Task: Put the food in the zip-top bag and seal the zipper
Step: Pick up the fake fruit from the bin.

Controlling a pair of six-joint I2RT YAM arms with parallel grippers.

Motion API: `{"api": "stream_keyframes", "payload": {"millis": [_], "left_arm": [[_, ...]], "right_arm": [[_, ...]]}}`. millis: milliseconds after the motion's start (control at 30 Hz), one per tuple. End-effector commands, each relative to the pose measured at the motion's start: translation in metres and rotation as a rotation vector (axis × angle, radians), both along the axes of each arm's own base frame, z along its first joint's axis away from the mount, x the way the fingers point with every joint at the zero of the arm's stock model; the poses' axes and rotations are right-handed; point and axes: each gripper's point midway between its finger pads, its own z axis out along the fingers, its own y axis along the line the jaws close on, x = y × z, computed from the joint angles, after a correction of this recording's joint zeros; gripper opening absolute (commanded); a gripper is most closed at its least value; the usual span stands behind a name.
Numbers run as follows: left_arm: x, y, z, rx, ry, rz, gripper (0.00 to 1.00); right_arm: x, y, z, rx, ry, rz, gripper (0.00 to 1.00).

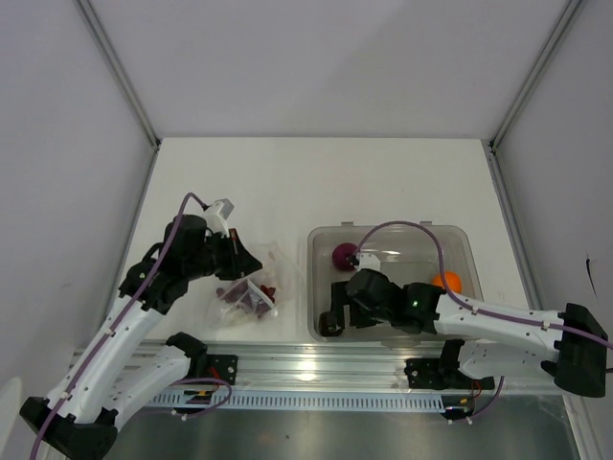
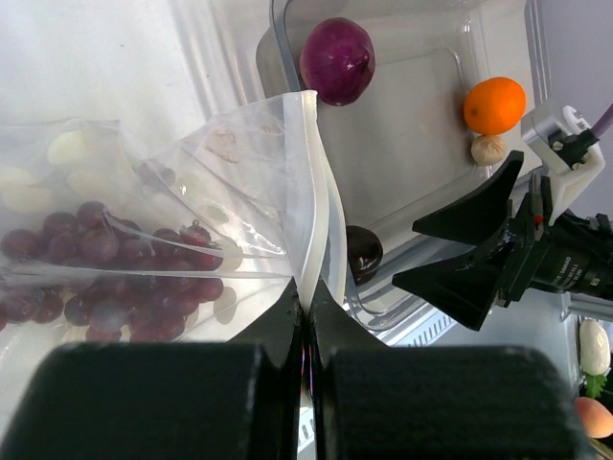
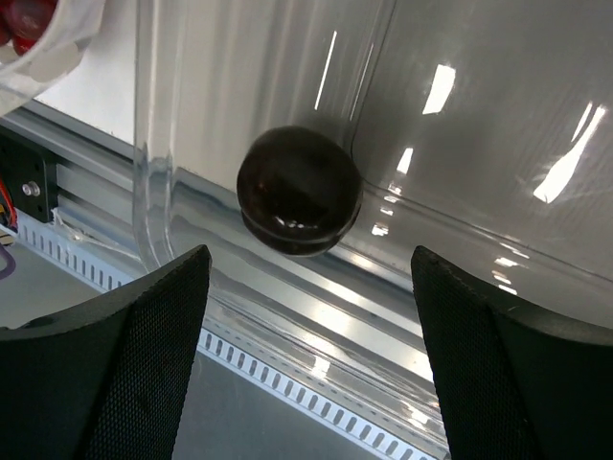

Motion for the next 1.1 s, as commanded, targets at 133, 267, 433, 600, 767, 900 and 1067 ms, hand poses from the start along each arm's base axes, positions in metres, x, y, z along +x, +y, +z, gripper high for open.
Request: {"api": "stream_keyframes", "payload": {"millis": [133,267,433,600,767,900,1067], "left_arm": [[0.004,-0.002,0.002,0.005,-0.032,-0.014,0.01],[0.004,-0.003,-0.002,0.003,-0.023,-0.014,0.01],[0.002,-0.003,-0.001,-0.002,-0.022,-0.018,0.01],[0.002,-0.002,0.002,0.0,-0.031,-0.018,0.01],[0.003,-0.003,0.002,0.001,-0.027,-0.021,0.01],[0.004,-0.005,0.001,-0.003,-0.022,-0.024,0.01],[0.004,-0.003,-0.001,0.005,-0.024,-0.021,0.01]], "right_arm": [[-0.008,0.017,-0.006,0.094,0.029,0.007,0.86],[-0.005,0.024,-0.008,0.095,0.012,0.03,0.87],[0.002,0.033,-0.014,0.072,0.003,0.027,0.85],[0.01,0.026,-0.028,-0.018,-0.02,0.005,0.81],[0.006,0.03,-0.037,-0.005,0.0,0.025,0.77],[0.006,0.035,-0.039,0.015,-0.003,0.035,0.76],[0.006,0.034,-0.047,0.001,-0.003,0.035,0.68]]}}
